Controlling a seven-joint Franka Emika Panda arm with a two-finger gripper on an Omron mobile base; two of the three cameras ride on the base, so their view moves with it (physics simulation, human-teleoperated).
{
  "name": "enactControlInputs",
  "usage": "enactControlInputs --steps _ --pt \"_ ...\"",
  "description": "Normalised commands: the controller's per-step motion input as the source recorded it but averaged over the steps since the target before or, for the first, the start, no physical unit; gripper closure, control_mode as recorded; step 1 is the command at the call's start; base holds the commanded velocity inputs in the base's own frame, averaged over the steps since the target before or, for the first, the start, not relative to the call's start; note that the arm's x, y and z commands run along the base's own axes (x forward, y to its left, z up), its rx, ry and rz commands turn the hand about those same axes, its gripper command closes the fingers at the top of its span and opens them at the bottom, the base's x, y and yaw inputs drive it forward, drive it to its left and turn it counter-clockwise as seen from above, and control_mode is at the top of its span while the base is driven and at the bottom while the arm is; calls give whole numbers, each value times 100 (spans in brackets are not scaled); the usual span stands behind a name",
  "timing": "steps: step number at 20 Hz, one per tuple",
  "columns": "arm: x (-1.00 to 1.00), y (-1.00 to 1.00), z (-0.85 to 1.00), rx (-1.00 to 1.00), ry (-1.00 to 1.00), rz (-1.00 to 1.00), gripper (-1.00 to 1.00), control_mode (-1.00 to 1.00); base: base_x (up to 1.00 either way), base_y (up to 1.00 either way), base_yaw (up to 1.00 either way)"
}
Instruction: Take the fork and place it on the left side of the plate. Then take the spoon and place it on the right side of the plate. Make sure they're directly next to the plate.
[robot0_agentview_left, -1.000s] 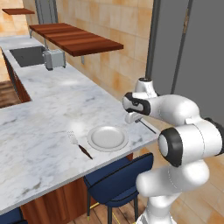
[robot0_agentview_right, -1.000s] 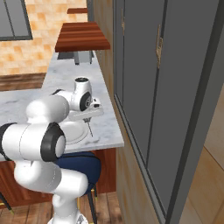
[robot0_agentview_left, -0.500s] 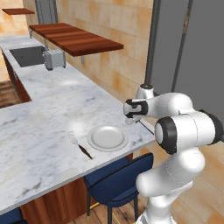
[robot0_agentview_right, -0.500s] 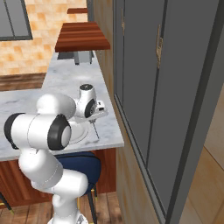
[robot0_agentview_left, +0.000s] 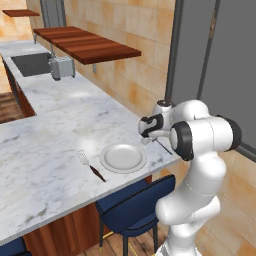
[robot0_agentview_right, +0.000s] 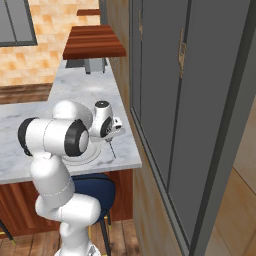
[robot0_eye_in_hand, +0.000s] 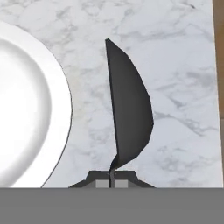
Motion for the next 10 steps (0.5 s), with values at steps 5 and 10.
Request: enactControlInputs --steps 5,10 --pt "27 0 -35 3 0 0 100 -100 0 0 0" --pt "30 0 -29 7 0 0 100 -100 0 0 0"
